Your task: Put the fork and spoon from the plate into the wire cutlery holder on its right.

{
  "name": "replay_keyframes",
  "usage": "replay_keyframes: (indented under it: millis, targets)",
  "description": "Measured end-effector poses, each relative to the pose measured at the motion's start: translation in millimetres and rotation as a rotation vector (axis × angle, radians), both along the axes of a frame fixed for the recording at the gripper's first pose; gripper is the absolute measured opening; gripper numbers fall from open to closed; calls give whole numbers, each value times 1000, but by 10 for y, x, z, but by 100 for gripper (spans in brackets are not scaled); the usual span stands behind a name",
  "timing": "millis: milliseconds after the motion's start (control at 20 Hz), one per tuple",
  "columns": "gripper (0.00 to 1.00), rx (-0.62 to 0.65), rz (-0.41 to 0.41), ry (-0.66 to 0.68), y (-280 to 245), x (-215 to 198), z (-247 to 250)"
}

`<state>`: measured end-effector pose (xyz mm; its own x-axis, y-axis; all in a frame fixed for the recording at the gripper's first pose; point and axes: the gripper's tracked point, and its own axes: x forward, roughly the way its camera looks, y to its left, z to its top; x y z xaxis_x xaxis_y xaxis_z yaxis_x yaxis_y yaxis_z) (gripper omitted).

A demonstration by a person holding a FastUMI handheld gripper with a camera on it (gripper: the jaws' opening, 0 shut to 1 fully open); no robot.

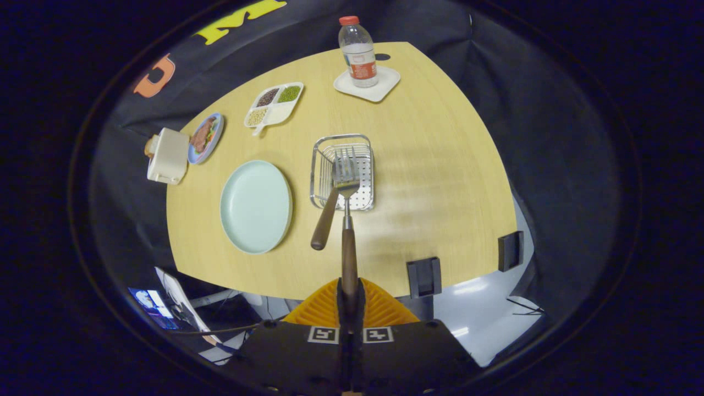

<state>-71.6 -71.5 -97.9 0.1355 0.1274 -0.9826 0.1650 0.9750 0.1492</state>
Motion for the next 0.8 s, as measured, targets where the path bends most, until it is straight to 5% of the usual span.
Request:
replay_keyframes:
  millis: [350, 700, 800]
  targets:
    - [10, 55, -46, -44, 81, 218, 99]
    - [88, 52, -115, -152, 72, 335, 247]
    - [95, 4, -70, -234, 55, 370, 351]
